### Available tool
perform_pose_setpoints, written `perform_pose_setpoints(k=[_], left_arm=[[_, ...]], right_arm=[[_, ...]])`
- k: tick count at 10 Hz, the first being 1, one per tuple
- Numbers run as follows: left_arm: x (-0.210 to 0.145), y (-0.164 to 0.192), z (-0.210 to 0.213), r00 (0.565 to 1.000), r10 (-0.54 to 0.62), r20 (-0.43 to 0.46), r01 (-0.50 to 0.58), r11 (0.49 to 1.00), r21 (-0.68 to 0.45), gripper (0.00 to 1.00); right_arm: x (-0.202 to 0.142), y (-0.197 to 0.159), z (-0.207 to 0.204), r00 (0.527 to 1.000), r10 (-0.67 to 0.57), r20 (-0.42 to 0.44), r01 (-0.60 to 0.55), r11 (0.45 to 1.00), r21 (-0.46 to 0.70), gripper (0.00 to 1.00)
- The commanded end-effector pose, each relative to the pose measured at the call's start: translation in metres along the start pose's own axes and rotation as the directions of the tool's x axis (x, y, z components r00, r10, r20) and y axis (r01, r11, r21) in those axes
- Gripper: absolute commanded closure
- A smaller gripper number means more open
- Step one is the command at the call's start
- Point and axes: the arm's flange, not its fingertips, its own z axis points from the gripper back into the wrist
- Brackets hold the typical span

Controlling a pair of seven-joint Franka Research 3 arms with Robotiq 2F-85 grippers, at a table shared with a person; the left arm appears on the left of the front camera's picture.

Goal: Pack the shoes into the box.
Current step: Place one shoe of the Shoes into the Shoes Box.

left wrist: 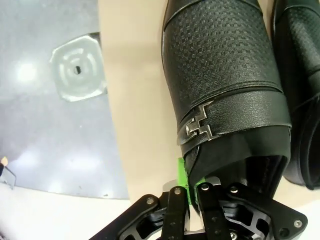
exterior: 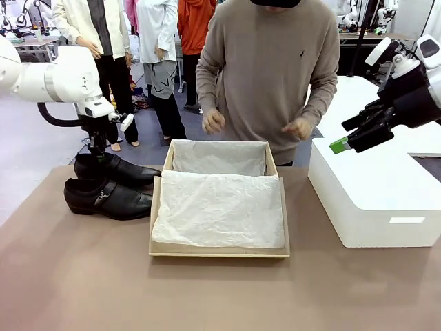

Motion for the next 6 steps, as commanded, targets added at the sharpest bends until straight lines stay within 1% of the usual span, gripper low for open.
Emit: perform_pose_setpoints(k=[1,6], left_arm=[[-0.006,0.002,0.021,1.0,-0.004,-0.008,0.004,0.999,0.035,1.0],[-0.027,0.011,0.093,0.999,-0.005,-0.036,0.009,0.992,0.122,1.0]], right_arm=[[0.0,0.0,0.0,1.0,-0.001,0.011,0.001,1.0,0.009,0.0],[0.0,0.0,0.0,1.0,-0.001,0.011,0.001,1.0,0.009,0.0]])
